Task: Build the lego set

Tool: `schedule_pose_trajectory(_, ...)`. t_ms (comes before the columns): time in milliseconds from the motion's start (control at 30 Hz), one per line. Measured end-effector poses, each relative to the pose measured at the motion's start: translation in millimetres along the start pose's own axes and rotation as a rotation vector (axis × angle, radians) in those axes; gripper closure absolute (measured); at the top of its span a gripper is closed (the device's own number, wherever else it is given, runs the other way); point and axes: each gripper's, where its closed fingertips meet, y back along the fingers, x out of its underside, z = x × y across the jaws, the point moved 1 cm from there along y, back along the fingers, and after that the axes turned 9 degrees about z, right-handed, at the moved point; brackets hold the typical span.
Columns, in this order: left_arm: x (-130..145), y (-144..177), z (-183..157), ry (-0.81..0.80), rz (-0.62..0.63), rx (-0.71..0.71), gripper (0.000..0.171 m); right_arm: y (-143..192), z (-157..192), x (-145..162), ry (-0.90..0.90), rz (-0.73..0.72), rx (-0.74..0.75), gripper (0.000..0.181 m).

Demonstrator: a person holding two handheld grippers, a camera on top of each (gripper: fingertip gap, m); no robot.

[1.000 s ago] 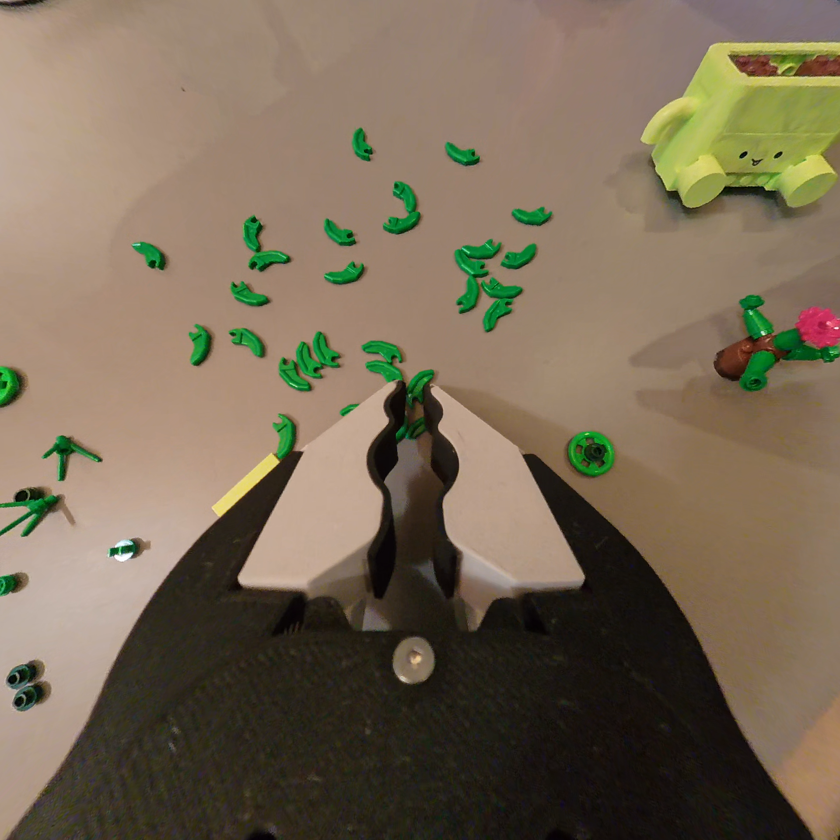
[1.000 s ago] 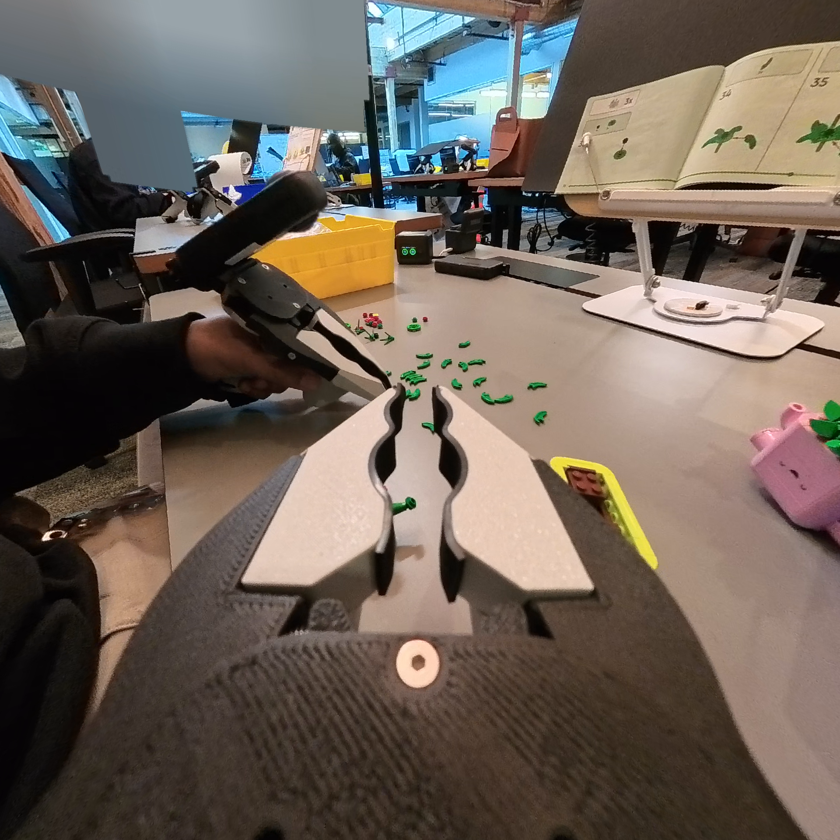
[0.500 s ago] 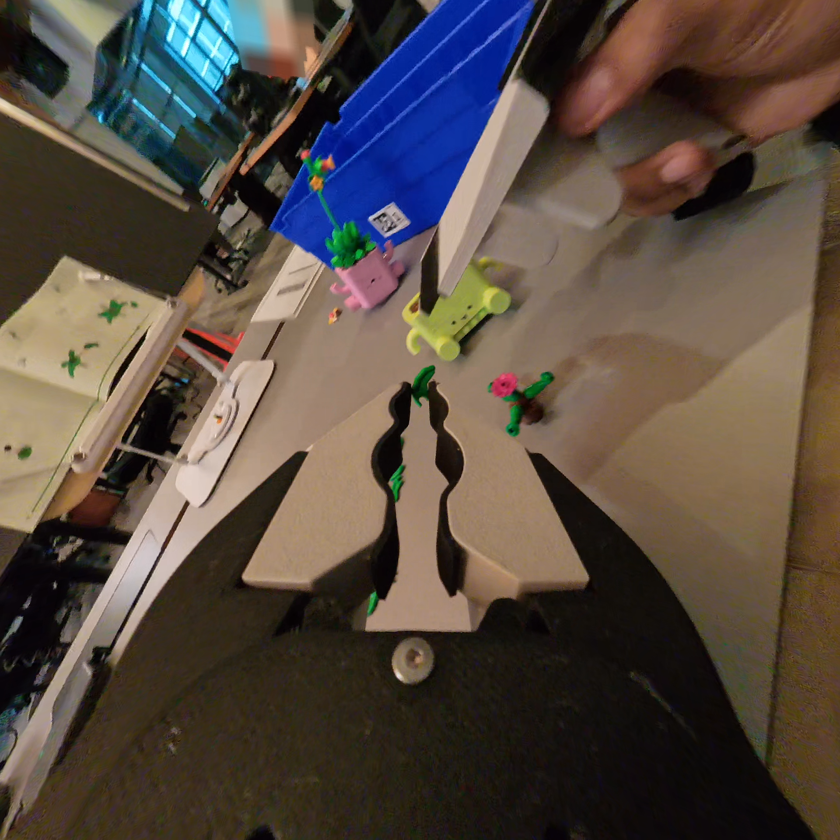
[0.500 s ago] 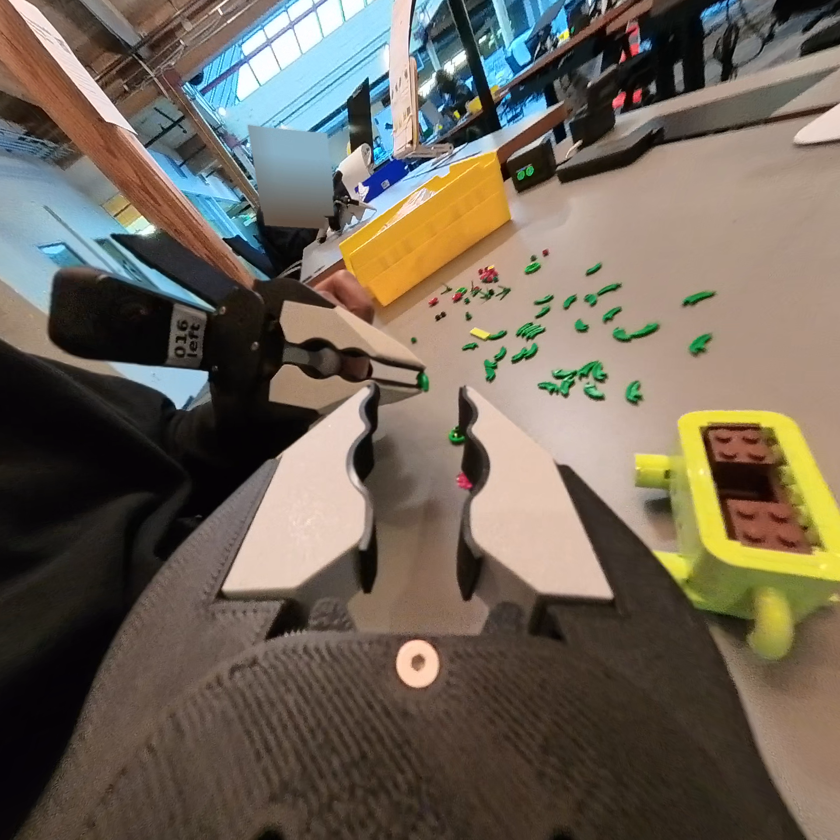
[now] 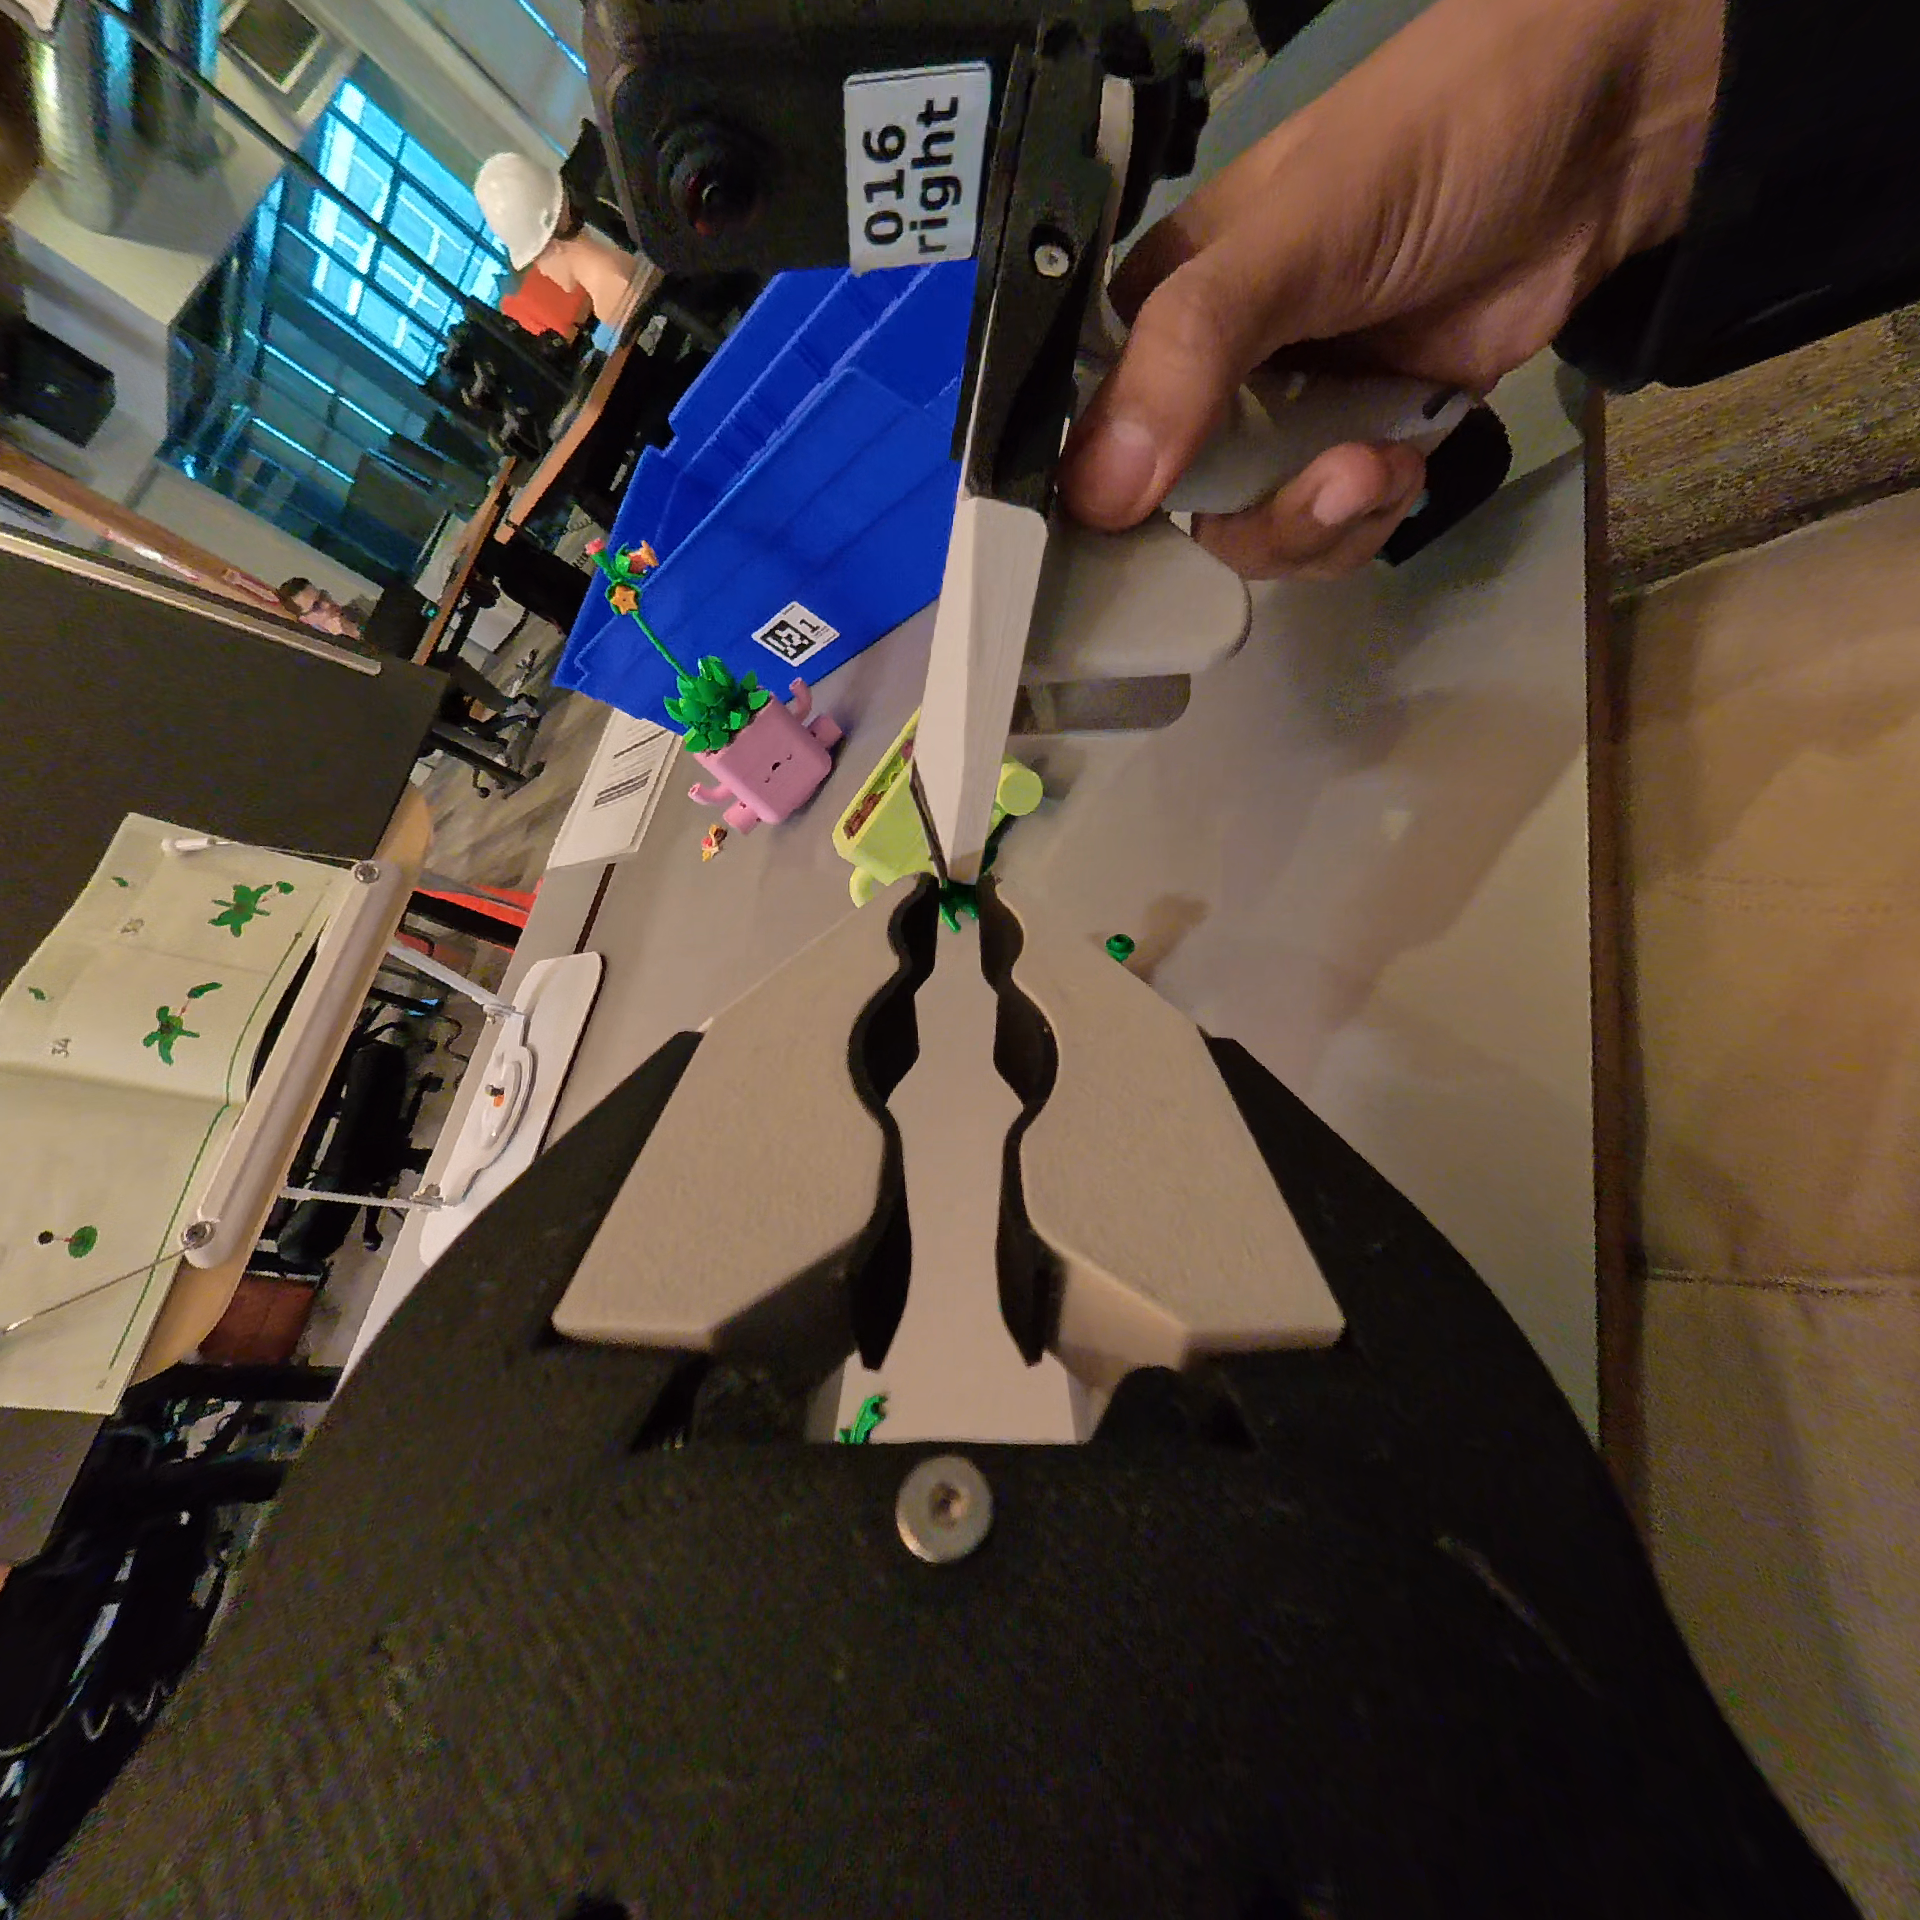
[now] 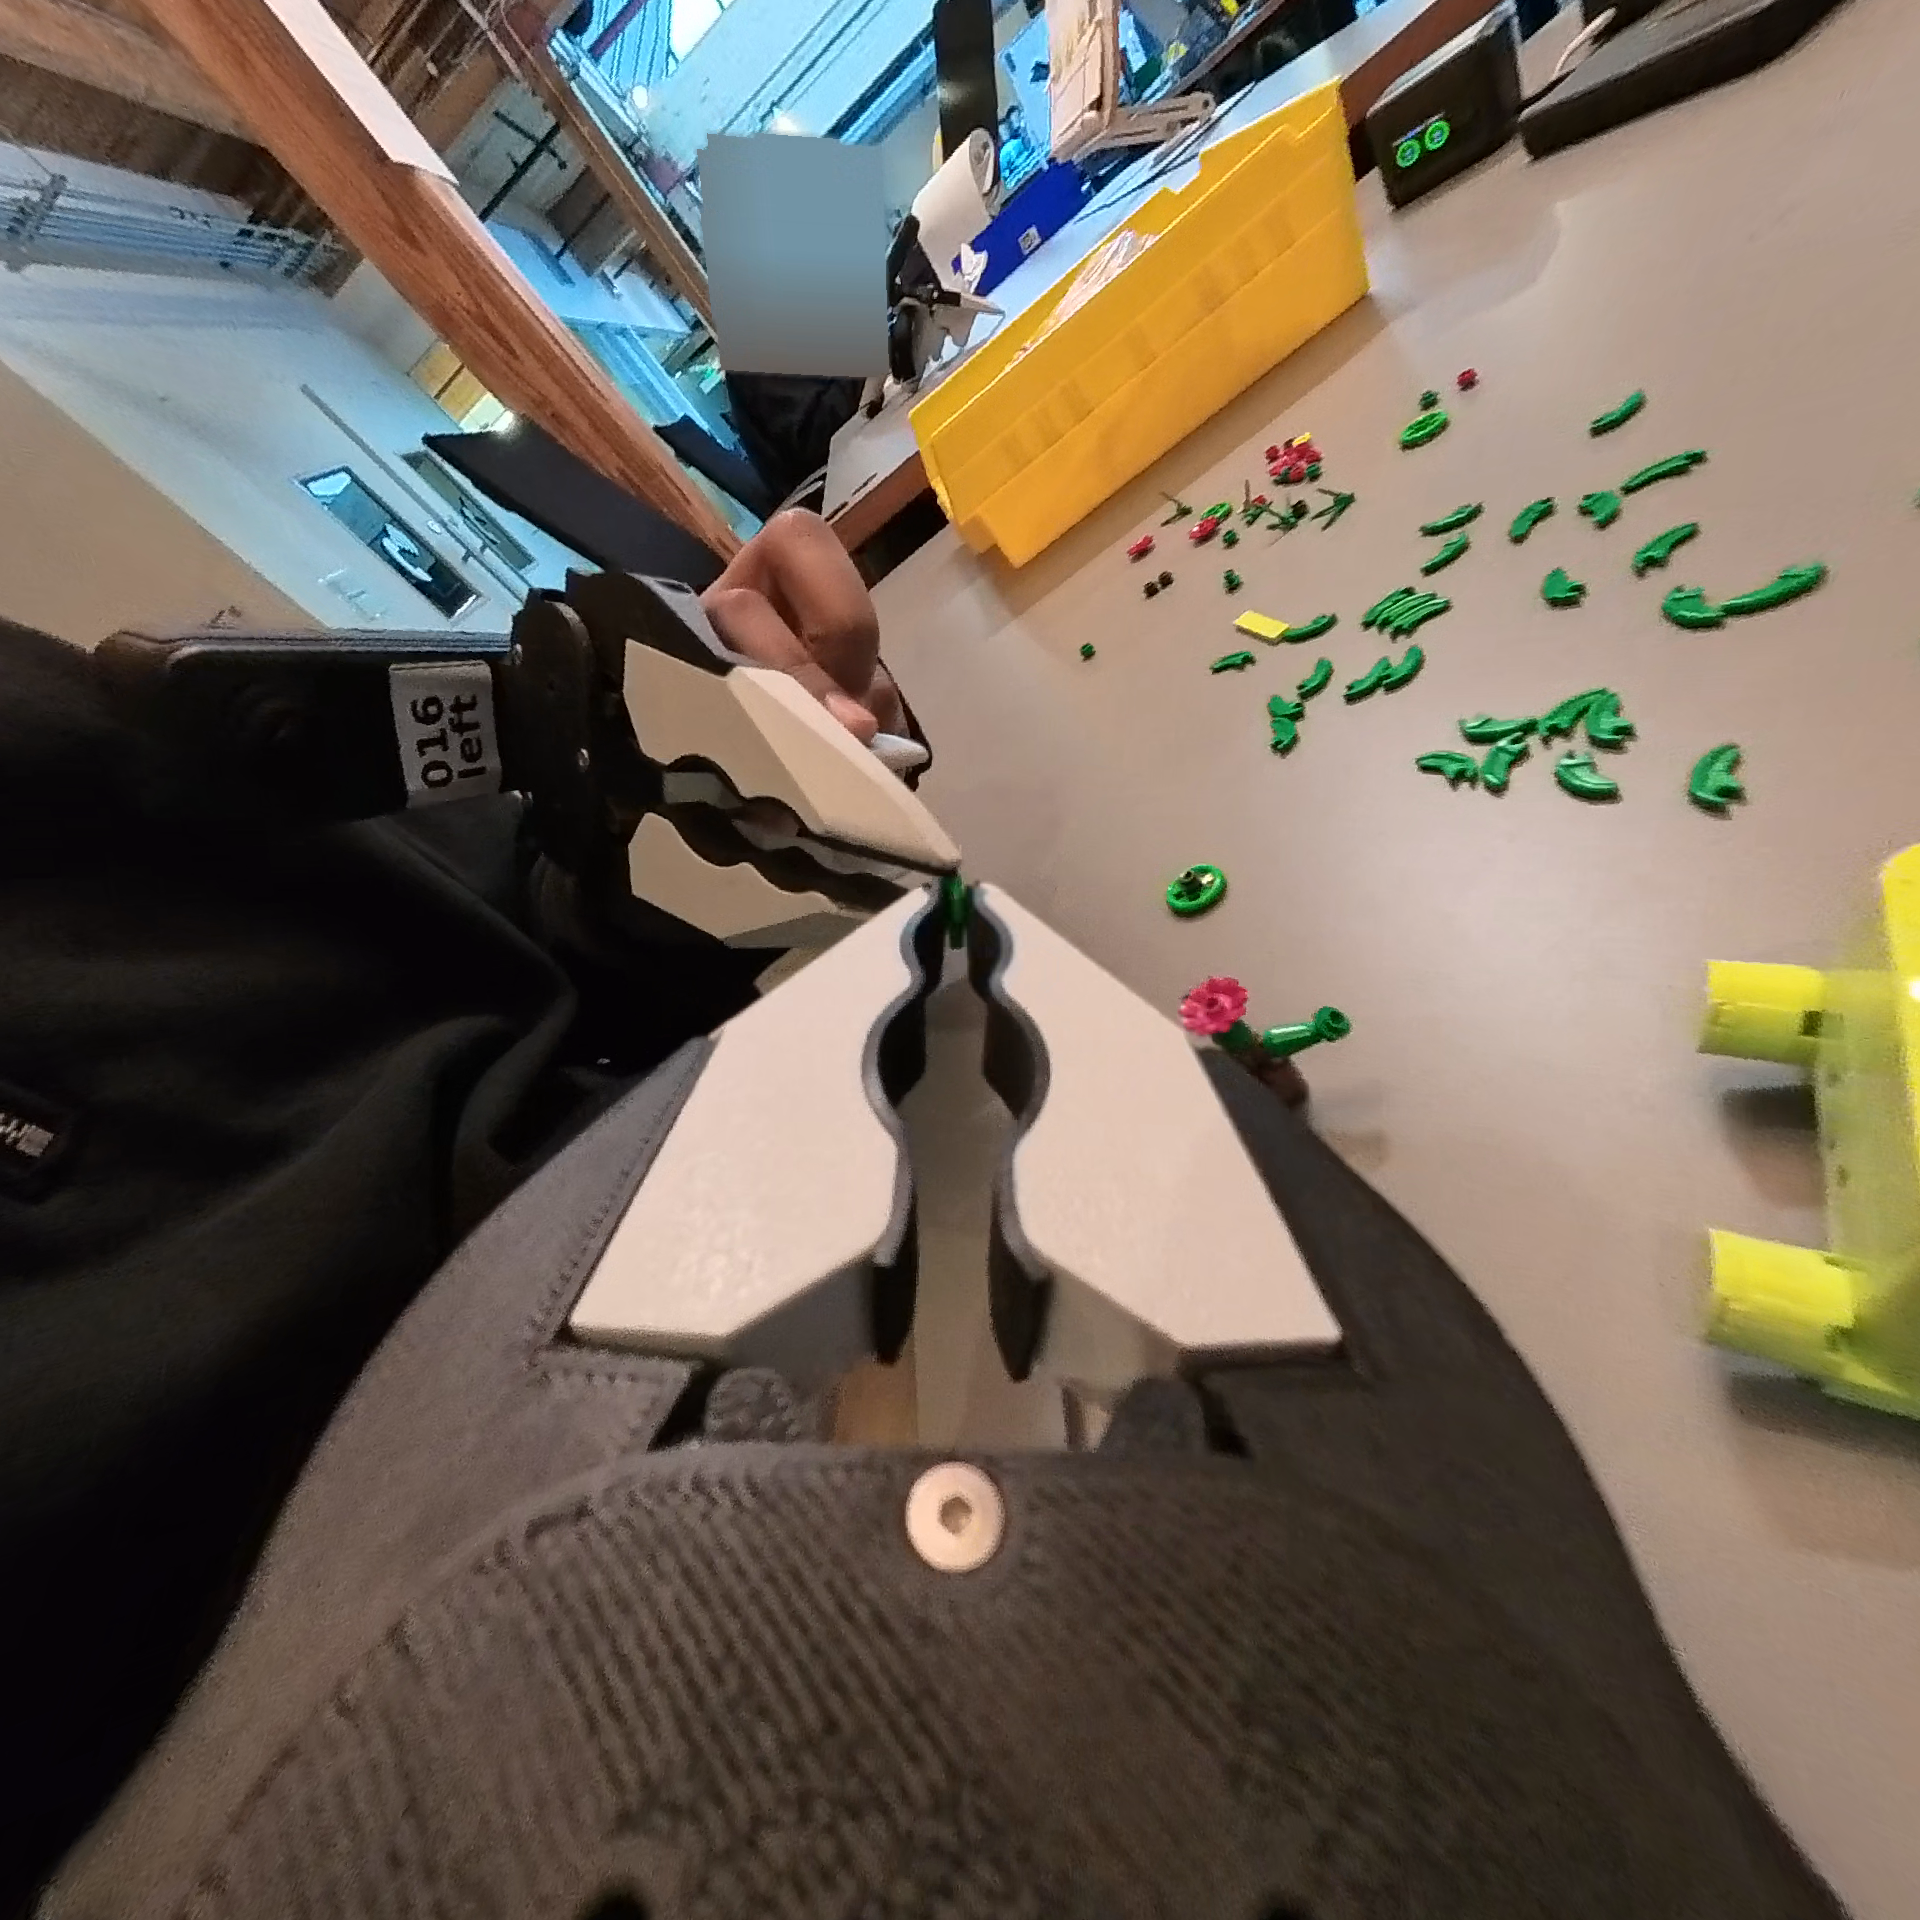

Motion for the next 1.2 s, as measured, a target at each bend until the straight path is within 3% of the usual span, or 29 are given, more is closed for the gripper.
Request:
schedule_pose_trajectory(167,0.2,0.3,-0.8,0.009,-0.016,0.008,0.166,0.2,0.9,0.7,0.016,0.005,-0.005,0.180)
schedule_pose_trajectory(267,12.1,3.4,14.2,0.039,0.013,-0.054,0.137,10.4,-1.1,-11.7,0.049,-0.093,0.028,0.181)
schedule_pose_trajectory(367,35.5,12.2,33.5,0.194,0.027,-0.051,0.128,32.3,-9.6,-25.2,0.095,-0.212,0.121,0.181)
schedule_pose_trajectory(500,82.8,8.9,26.9,0.490,0.131,0.127,0.115,50.3,-13.3,-34.2,0.179,-0.331,0.197,0.181)
schedule_pose_trajectory(600,104.7,1.8,10.2,0.589,0.196,0.228,0.119,50.4,-12.3,-34.2,0.211,-0.368,0.185,0.181)
schedule_pose_trajectory(767,119.3,-10.9,-4.9,0.551,0.300,0.253,0.128,38.9,-17.0,-27.1,0.265,-0.314,0.222,0.181)
schedule_pose_trajectory(1200,123.6,-15.3,-11.7,0.570,0.346,0.323,0.133,44.4,-18.7,-30.9,0.228,-0.362,0.182,0.181)
